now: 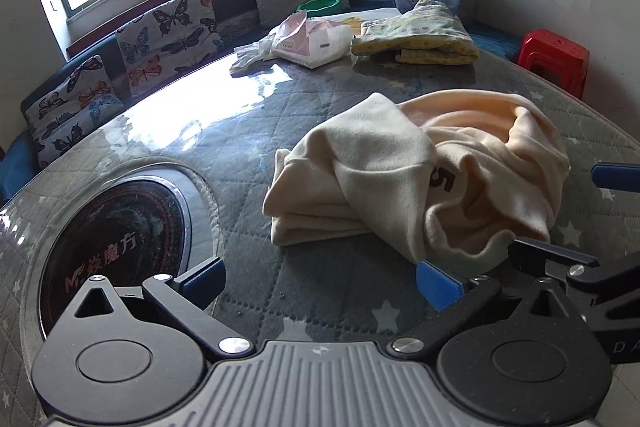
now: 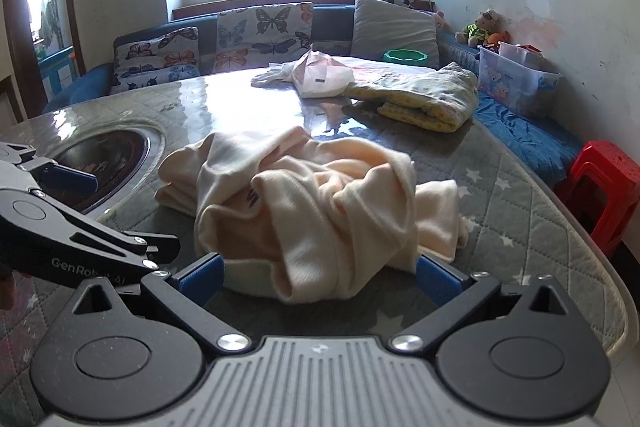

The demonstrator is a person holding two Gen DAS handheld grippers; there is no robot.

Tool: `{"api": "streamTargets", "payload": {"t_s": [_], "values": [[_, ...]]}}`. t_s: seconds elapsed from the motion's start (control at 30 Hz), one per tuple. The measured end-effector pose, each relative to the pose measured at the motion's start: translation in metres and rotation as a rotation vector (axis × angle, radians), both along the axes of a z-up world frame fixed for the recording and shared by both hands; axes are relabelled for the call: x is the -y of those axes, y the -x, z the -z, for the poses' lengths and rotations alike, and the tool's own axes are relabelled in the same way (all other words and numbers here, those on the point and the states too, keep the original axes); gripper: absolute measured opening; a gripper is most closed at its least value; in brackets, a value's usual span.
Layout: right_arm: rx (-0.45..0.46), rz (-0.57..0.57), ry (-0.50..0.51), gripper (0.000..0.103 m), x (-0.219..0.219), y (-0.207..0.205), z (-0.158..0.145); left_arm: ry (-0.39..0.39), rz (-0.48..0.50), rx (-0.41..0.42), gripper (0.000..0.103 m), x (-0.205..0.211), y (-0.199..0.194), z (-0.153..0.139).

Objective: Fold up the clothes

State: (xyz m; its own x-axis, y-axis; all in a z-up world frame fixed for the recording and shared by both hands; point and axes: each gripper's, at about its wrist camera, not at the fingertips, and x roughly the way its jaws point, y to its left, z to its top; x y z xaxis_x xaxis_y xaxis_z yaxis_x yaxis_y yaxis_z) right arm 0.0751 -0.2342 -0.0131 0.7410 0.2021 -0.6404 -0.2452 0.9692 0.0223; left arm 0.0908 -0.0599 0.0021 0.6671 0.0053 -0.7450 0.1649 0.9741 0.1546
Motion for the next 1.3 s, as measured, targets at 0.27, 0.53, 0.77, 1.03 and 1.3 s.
{"api": "streamTargets", "payload": {"t_s": [0.27,0.53,0.77,1.03,1.3], "values": [[0.003,0.012,-0.004,0.103,0.008,-0.018,-0.004,0.006,0.009,-0.008,0.103,0.004,-0.017,-0.003],[0.021,0.03,-0.009,0.099,0.016,-0.032,-0.009,0.031,0.018,0.004,0.103,0.005,-0.032,-0.012],[0.017,0.042,-0.021,0.089,0.026,-0.048,-0.012,0.049,0.024,0.042,0.102,0.013,-0.053,-0.026],[0.001,0.057,-0.06,0.065,0.039,-0.072,-0.012,0.067,0.061,0.044,0.096,0.031,-0.083,-0.031],[-0.047,0.039,-0.066,0.049,0.043,-0.092,0.0,0.03,0.077,-0.022,0.072,0.04,-0.105,-0.007]]}}
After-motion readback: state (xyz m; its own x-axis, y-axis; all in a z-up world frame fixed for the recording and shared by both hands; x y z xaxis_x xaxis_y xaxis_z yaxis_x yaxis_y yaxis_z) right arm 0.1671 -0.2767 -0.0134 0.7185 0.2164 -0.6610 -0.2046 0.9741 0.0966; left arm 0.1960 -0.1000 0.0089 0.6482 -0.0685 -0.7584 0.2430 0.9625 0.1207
